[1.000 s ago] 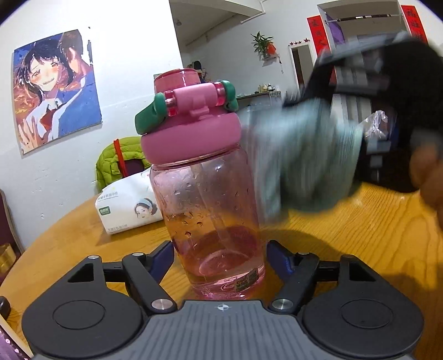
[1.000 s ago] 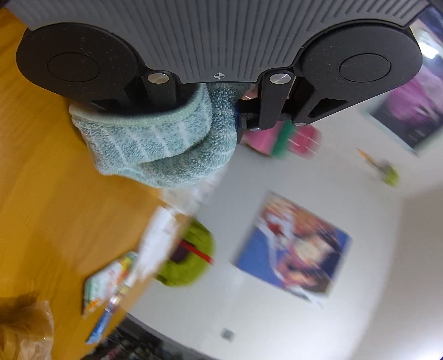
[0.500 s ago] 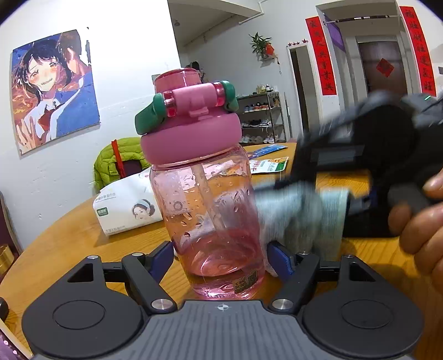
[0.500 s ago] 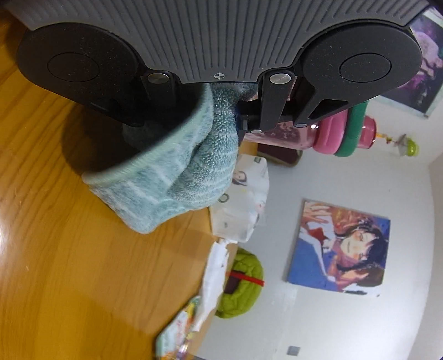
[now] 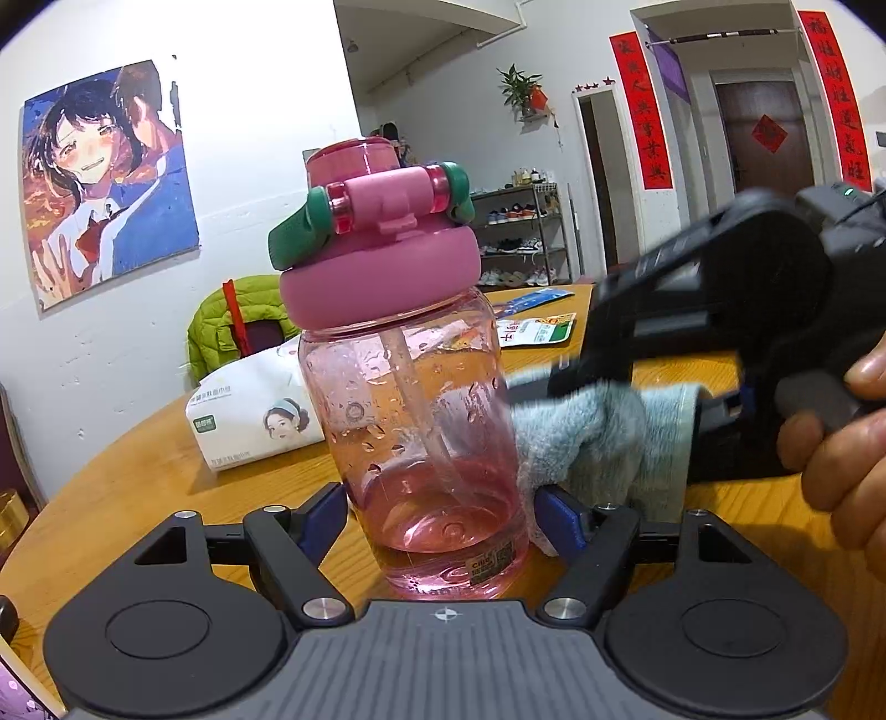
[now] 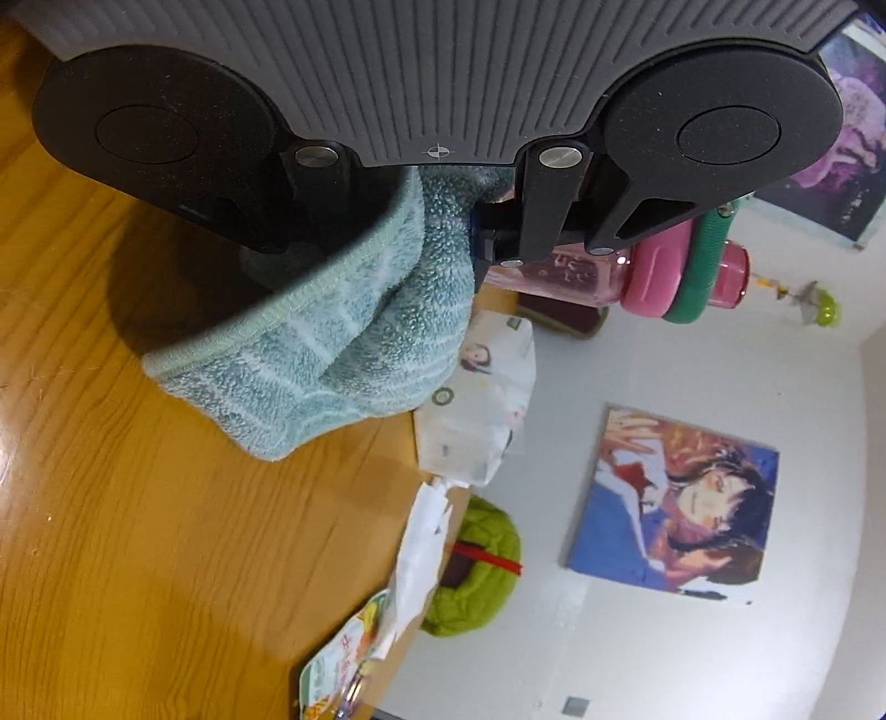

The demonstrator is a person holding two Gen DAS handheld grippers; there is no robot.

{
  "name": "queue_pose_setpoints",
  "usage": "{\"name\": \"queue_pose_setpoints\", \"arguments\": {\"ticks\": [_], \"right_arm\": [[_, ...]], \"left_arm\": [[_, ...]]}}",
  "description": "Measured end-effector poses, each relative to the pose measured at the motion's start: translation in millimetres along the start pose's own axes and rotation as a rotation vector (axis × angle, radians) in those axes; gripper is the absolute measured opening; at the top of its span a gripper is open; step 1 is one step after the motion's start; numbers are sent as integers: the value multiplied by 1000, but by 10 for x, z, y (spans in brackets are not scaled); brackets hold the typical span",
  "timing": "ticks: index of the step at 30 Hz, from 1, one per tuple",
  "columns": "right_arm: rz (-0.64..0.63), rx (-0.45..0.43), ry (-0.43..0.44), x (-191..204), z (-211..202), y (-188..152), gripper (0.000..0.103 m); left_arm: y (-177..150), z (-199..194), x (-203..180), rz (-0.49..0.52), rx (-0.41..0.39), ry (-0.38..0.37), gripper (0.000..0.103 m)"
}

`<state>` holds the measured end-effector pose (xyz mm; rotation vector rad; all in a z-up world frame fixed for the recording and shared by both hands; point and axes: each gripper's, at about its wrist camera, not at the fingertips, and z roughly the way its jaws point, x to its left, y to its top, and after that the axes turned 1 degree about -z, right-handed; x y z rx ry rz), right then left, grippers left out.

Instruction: Clean container

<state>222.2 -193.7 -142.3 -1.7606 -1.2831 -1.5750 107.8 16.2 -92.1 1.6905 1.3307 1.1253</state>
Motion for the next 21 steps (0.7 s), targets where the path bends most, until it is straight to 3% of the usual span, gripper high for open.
{"name": "queue_pose_setpoints", "arguments": {"ticks": [3, 6, 9, 14, 17, 19, 21], "right_arm": [[3, -68, 213, 80, -143, -1, 23], [24, -80, 354, 113, -196, 10, 23], [54, -64, 295, 77, -124, 0, 23], [79, 8, -5, -71, 66, 22, 24], [51, 5, -20, -44, 72, 28, 24], [3, -11, -23, 16, 58, 25, 25], [-61, -50, -11, 85, 25, 29, 25]], "left_arm": [[0, -6, -7, 2, 0, -2, 72], [0, -12, -31, 11, -2, -8, 72], [1, -15, -38, 12, -3, -9, 72], [2, -20, -46, 15, 0, -8, 72], [11, -28, -41, 8, 3, -10, 72], [27, -61, -46, -12, 8, -6, 80], [51, -136, -80, -35, 4, 16, 81]]}}
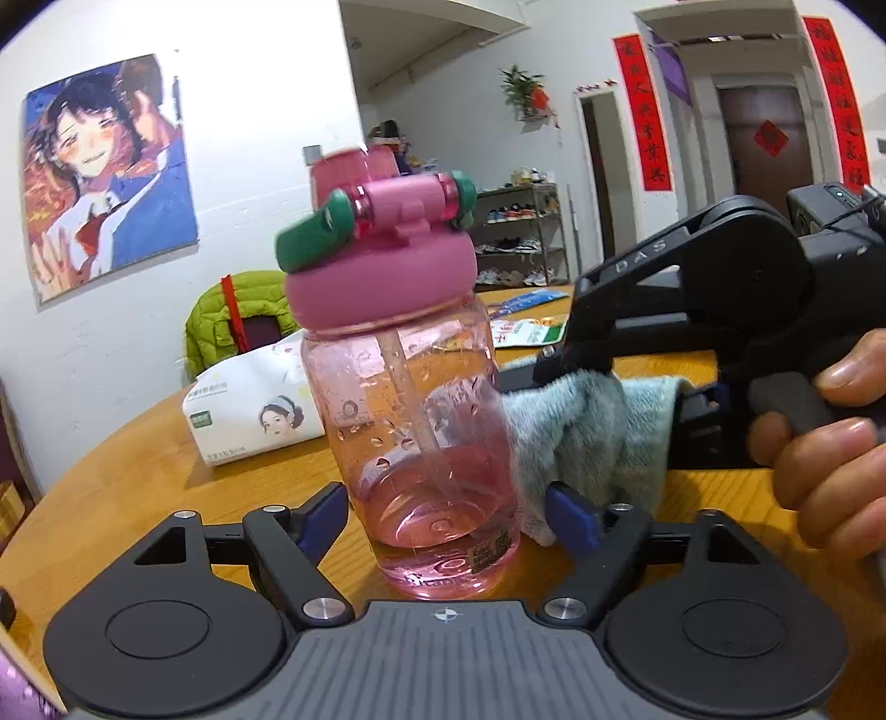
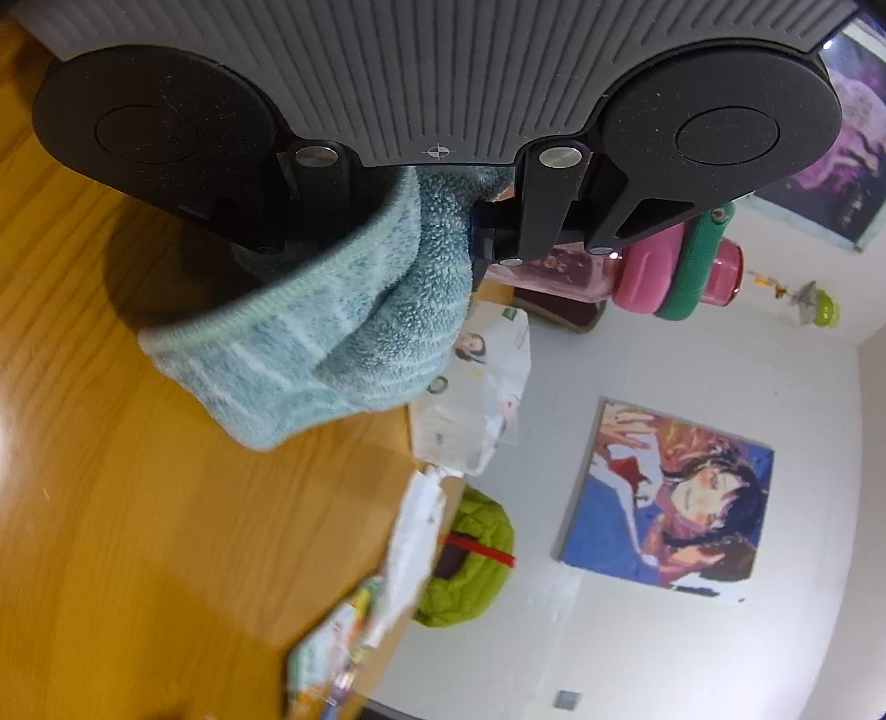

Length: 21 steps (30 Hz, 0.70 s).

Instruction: Clean container

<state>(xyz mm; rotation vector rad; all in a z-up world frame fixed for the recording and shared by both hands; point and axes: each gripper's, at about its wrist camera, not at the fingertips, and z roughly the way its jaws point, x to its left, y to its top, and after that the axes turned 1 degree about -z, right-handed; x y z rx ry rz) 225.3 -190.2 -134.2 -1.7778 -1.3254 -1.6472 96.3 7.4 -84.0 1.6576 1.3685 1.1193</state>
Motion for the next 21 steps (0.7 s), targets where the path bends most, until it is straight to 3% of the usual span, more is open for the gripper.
{"name": "queue_pose_setpoints", "arguments": {"ticks": [4, 9, 17, 21], "right_arm": [[-46, -86, 83, 64, -77, 66, 25], [7, -16, 119, 23, -8, 85, 25], [-19, 86, 43, 90, -132, 0, 26], [-53, 33, 11, 110, -182, 1, 26]], "left_arm": [[5, -75, -102, 12, -2, -3, 79], [-26, 13, -58, 55, -13, -16, 82], [-22, 134, 105, 80, -22, -26, 82], [-25, 145, 83, 96, -24, -25, 80]]}}
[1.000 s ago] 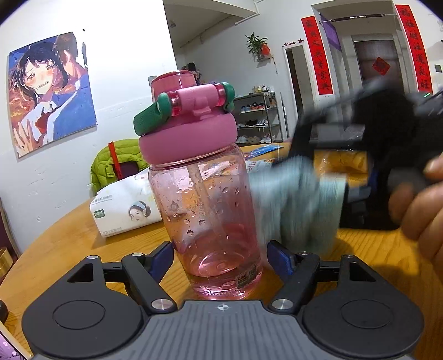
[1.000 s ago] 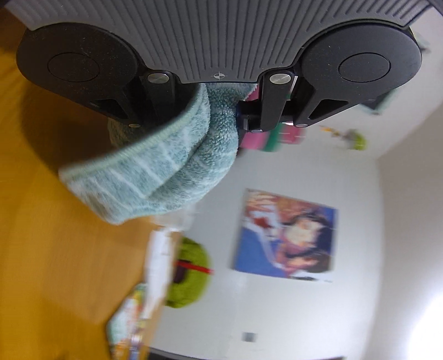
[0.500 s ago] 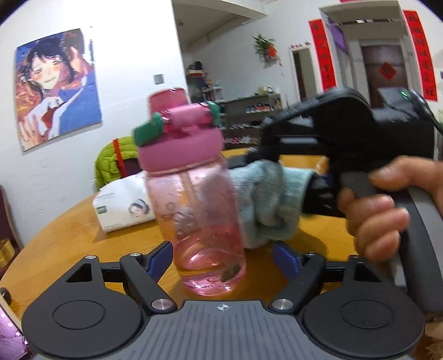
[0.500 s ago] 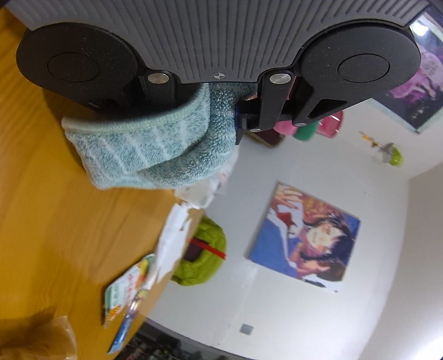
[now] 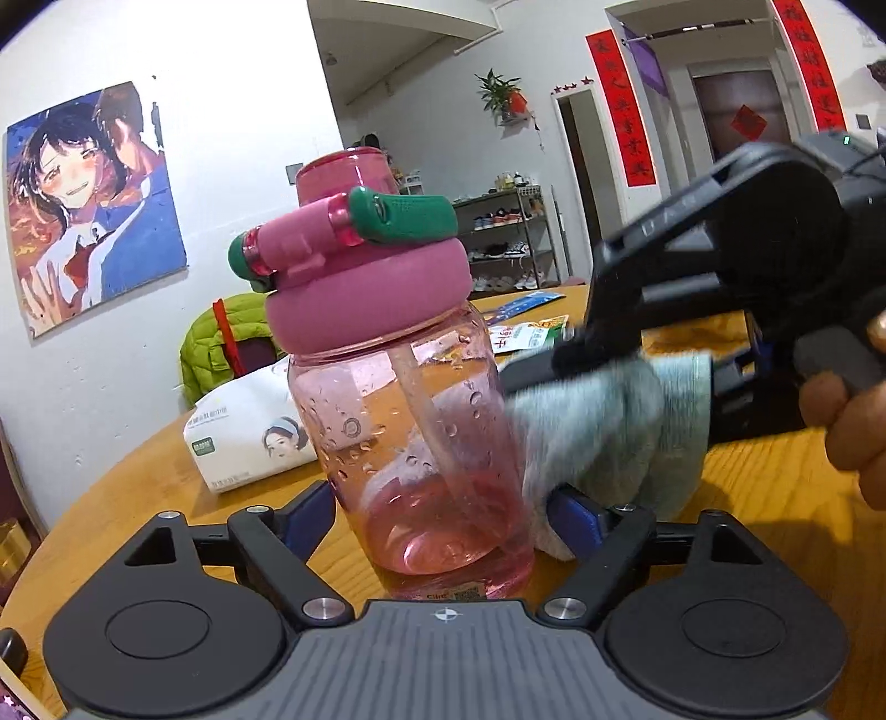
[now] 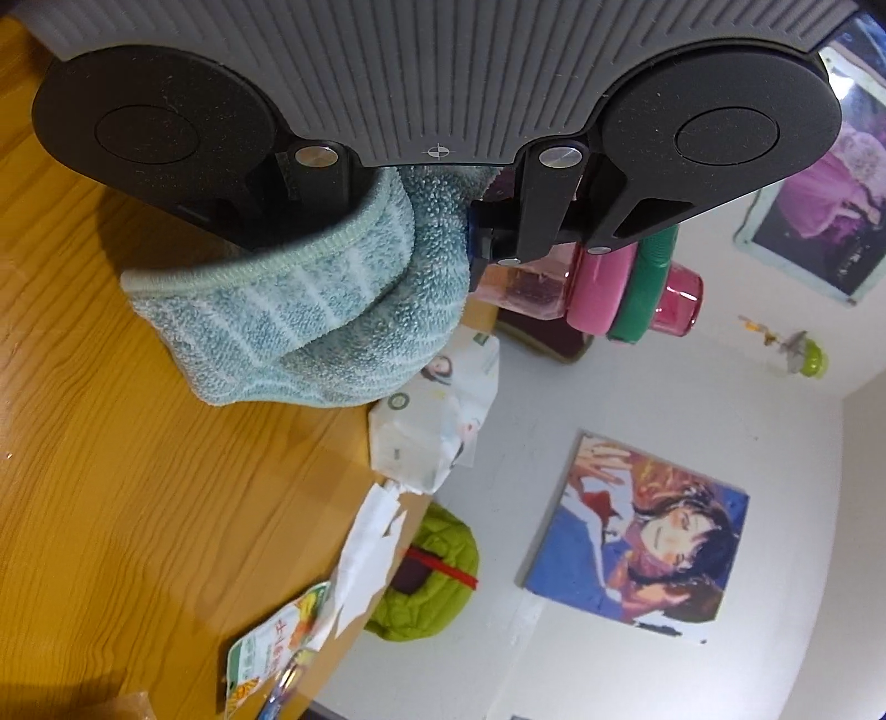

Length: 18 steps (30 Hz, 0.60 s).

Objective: Clean container
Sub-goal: 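Rub the blue towel across the bottle body with the right gripper while the left gripper holds it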

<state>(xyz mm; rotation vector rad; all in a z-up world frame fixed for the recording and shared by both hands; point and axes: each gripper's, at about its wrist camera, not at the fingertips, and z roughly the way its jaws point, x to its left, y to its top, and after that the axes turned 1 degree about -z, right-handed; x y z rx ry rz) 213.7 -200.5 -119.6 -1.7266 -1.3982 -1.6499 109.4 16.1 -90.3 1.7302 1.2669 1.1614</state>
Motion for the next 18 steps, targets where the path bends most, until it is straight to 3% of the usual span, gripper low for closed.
{"name": "queue_pose_setpoints", "arguments": {"ticks": [4, 7, 10, 14, 17, 18], "right_arm": [[-27, -123, 66, 18, -89, 31, 26], [62, -59, 145, -73, 56, 31, 26], [76, -24, 74, -109, 94, 4, 26], [94, -8, 52, -136, 83, -18, 26], [78, -57, 144, -67, -25, -28, 26], [88, -80, 219, -48, -87, -30, 26]], "left_arm": [[2, -16, -25, 4, -4, -2, 79], [0, -32, -40, 6, -3, 2, 79], [2, -61, -22, -12, -5, -10, 79], [-12, -81, -53, -2, -2, 0, 78], [-17, -90, -59, 0, -3, 2, 78], [-18, -91, -56, -2, -3, 1, 78]]}}
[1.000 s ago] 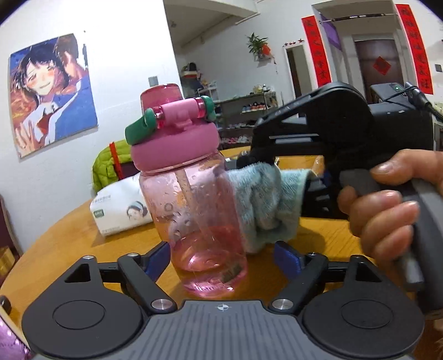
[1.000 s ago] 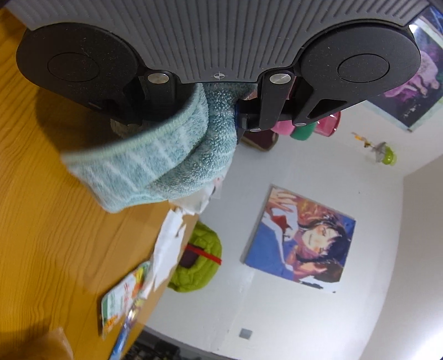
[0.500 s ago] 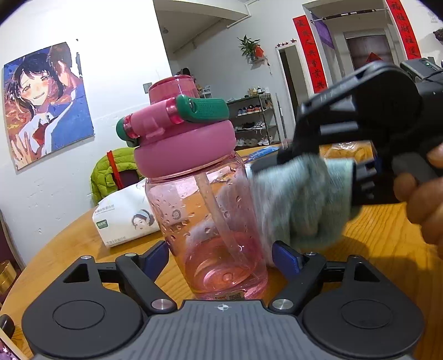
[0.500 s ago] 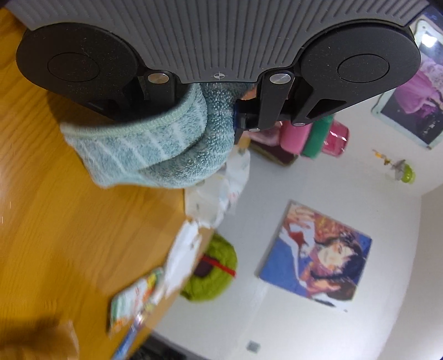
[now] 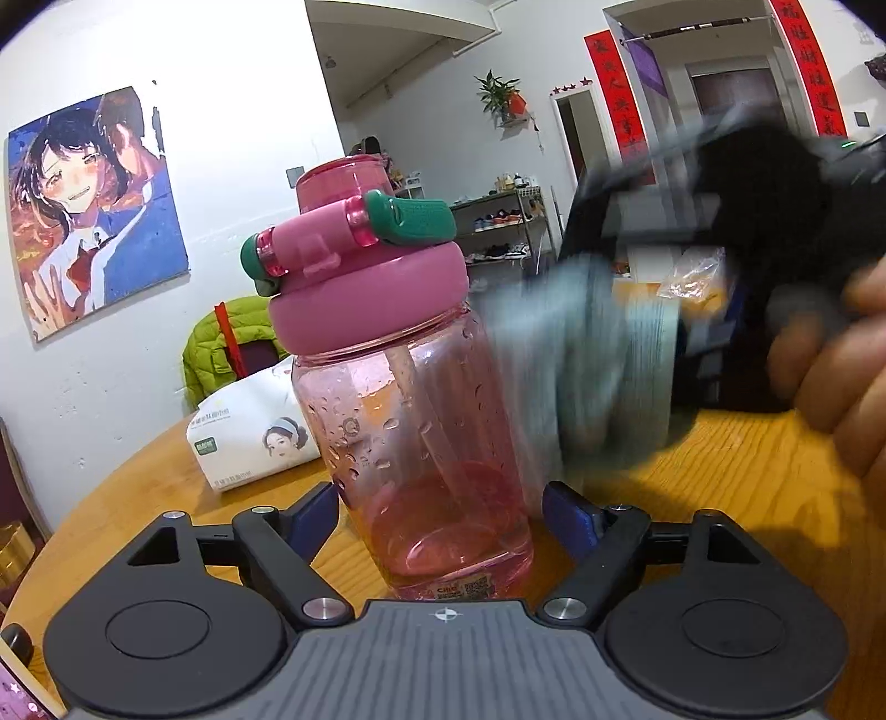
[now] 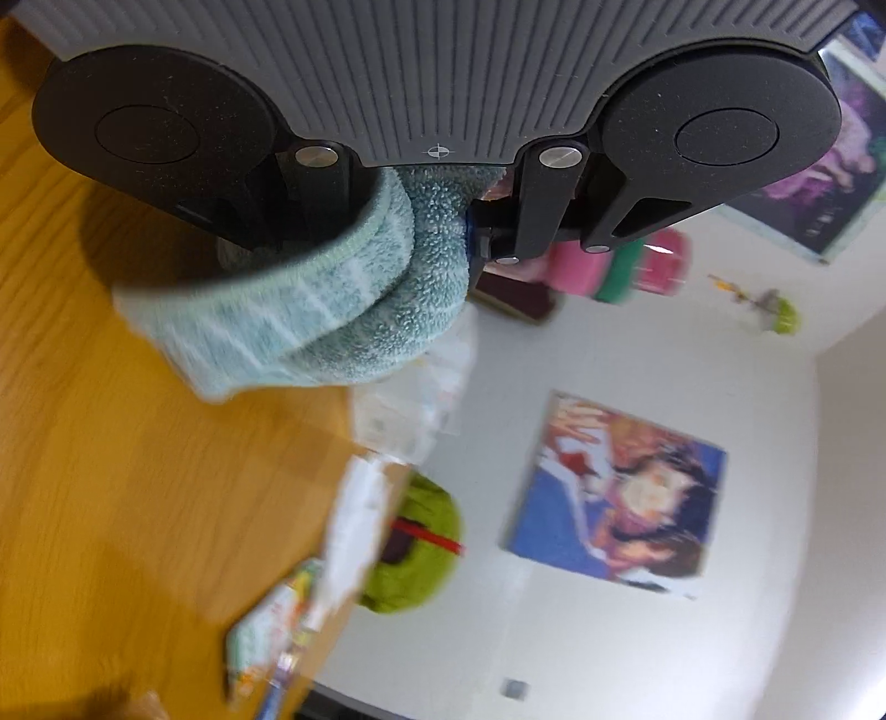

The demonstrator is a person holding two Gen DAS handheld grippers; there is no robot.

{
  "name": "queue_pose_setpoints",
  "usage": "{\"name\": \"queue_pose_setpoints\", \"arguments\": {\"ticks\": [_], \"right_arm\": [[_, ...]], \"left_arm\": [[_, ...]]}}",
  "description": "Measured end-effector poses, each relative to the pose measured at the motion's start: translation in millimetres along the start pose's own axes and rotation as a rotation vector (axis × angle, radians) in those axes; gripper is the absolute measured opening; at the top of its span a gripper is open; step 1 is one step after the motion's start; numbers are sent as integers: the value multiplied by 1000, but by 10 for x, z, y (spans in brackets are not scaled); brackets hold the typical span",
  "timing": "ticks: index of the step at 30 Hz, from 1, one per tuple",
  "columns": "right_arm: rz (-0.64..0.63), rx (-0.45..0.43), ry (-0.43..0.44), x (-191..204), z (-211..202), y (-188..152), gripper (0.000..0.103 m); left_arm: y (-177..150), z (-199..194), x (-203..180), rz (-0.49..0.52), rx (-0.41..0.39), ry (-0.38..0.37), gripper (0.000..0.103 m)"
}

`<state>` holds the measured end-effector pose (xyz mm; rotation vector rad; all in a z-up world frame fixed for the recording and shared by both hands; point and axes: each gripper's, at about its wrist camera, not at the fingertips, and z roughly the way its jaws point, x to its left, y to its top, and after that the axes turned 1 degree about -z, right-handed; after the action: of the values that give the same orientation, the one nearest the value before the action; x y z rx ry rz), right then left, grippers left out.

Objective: Clean container
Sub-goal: 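Rub the blue towel across the bottle body with the right gripper while the left gripper holds it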

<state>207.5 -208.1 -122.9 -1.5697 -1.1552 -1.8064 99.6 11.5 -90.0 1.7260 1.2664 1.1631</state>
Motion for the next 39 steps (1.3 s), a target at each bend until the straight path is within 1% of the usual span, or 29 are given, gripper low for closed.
{"name": "queue_pose_setpoints", "arguments": {"ticks": [2, 3, 5, 6, 8, 9, 10, 12, 13, 15, 16, 20, 21, 22, 23, 25, 26, 28, 29, 31, 32, 33, 34, 36, 37, 38, 39], "right_arm": [[18, -28, 160, 63, -95, 3, 26], [26, -34, 215, 72, -118, -1, 26], [63, -20, 229, 29, -85, -21, 25], [93, -6, 199, -24, -44, -36, 25], [143, 5, 112, -139, 30, -56, 25], [155, 20, 42, -185, 70, -55, 25], [153, 45, -51, -228, 118, -56, 25], [144, 77, -204, -299, 195, -85, 25], [145, 79, -225, -323, 214, -94, 25], [112, 84, -235, -276, 217, -81, 25], [96, 75, -214, -238, 201, -75, 25], [95, 3, 106, -70, 48, -3, 25], [99, -2, 160, -44, 26, 8, 25], [101, 2, 179, -28, 25, 12, 25], [101, 11, 167, -30, 46, 8, 25], [127, 22, 89, -102, 122, -21, 25], [140, 34, 27, -151, 157, -24, 25], [148, 77, -141, -239, 245, -27, 25], [147, 91, -203, -271, 276, -32, 25], [129, 93, -227, -271, 288, -22, 25], [105, 88, -219, -232, 278, -15, 26], [91, 73, -179, -190, 258, -10, 26], [88, 55, -110, -150, 232, 4, 26], [102, 24, 63, -85, 162, 34, 26], [109, 17, 125, -62, 131, 30, 26], [113, 17, 174, -36, 122, 34, 26], [117, 21, 186, -27, 128, 25, 26]], "left_arm": [[0, 1, 0, 0, 0, 2, 78], [0, 1, 0, 0, -1, 2, 78], [0, 0, 10, -4, -3, 0, 78], [0, 3, 18, -7, -3, -1, 78], [-1, 5, 18, -8, -4, -1, 78], [-1, 7, 17, -7, -4, 0, 78], [-1, 8, 17, -6, -4, 1, 78], [-1, 18, 15, -6, -3, 2, 78], [-2, 25, 13, -7, -3, 2, 78], [-5, 25, 15, -9, -5, 0, 78], [-5, 26, 16, -10, -5, 0, 78], [-7, 35, 10, -8, -6, 2, 78], [-8, 36, 12, -8, -6, 2, 78], [-9, 37, 14, -9, -6, 2, 78], [-10, 37, 16, -10, -7, 2, 78], [-11, 38, 18, -10, -7, 2, 78], [-10, 38, 16, -10, -7, 2, 78], [-12, 39, 10, -7, -6, 4, 79], [-12, 40, 9, -6, -6, 5, 79], [-13, 36, 18, -8, -7, 3, 79], [-13, 35, 20, -8, -7, 3, 79], [-13, 34, 21, -9, -6, 3, 79], [-11, 31, 23, -10, -6, 2, 79], [-6, 21, 29, -22, -4, -2, 79], [-2, 16, 30, -28, -3, -3, 79], [0, 13, 29, -30, -2, -2, 79], [-3, 13, 26, -29, -2, 0, 79]]}}
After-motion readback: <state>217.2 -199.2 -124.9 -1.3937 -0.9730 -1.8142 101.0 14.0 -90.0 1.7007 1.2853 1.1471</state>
